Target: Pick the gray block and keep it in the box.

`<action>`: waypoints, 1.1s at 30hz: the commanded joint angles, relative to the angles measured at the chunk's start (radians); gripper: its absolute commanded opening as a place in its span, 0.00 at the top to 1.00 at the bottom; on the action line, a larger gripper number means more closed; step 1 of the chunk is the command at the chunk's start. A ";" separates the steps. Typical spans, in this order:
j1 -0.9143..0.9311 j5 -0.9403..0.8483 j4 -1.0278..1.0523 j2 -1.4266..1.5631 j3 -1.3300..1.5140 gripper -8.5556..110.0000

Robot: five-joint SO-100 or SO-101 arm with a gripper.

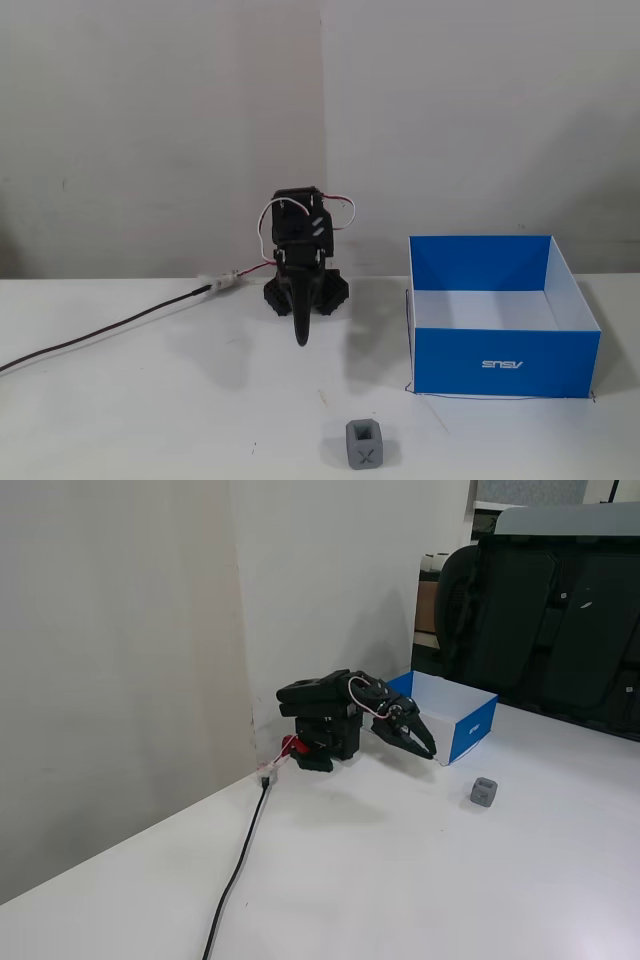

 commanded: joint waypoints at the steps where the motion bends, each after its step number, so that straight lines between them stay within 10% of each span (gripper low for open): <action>1: -0.029 0.011 0.051 0.146 -0.147 0.93; 18: -0.120 0.081 0.029 -0.992 -0.686 0.93; 33: -0.186 0.126 -0.094 -1.476 -0.893 0.68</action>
